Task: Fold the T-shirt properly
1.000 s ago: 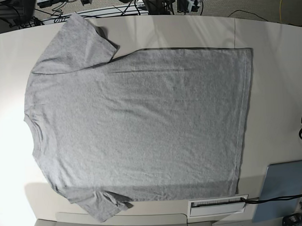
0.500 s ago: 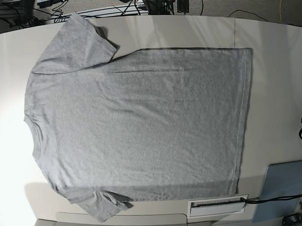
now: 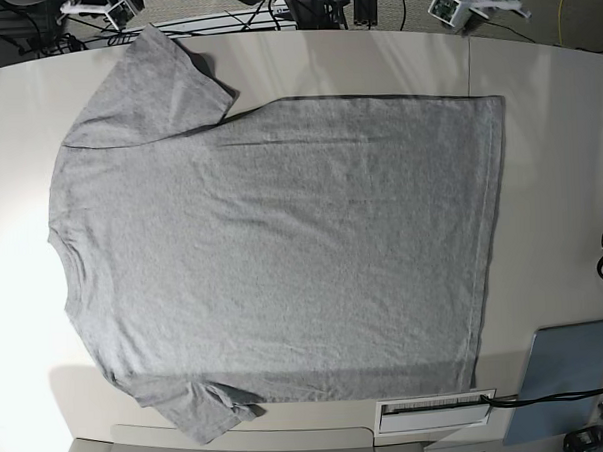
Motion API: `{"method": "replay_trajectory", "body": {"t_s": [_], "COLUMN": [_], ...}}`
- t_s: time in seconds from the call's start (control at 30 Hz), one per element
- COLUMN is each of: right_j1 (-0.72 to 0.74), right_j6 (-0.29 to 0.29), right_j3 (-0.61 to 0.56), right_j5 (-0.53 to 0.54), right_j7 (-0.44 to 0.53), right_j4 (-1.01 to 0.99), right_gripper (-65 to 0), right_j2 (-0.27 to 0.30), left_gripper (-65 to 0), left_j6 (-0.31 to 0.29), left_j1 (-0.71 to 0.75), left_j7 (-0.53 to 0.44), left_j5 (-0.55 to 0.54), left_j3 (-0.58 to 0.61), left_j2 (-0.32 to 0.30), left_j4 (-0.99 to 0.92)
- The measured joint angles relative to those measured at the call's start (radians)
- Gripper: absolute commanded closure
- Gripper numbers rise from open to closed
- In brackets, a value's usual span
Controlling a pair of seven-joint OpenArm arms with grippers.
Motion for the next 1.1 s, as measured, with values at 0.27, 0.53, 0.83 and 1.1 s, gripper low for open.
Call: {"method": "replay_trajectory", "body": {"t_s": [0.27,0.53,0.83,1.1], "right_j1": [-0.003,0.0,0.0,0.06], "right_j6": [-0.044,-0.041,-0.104,-0.104], "right_j3": [-0.001,-0.001,-0.001,-0.001], "right_j5": [-0.187,-0.257,-0.257,-0.355], "right_j7": [-0.032,-0.047,-0.13,-0.121], "right_j4": [0.183,0.225,0.225,0.225], "right_gripper": [-14.2,-14.3,-30.3,-30.3], "right_j2": [0.003,0.004,0.002,0.0], "left_gripper": [-17.7,-25.3,-26.5,-26.5], "left_j6": [-0.178,-0.385,-0.413,-0.397], "left_j1": [-0.074,-0.282,-0.364,-0.447], "left_j7": [0.003,-0.002,-0.034,-0.132], "left_j5": [0.23,0.224,0.22,0.219], "left_j3": [0.001,0.002,0.004,0.003], "left_j2": [-0.073,-0.103,-0.226,-0.247], "left_j4": [0.06,-0.002,-0.191,-0.288]}}
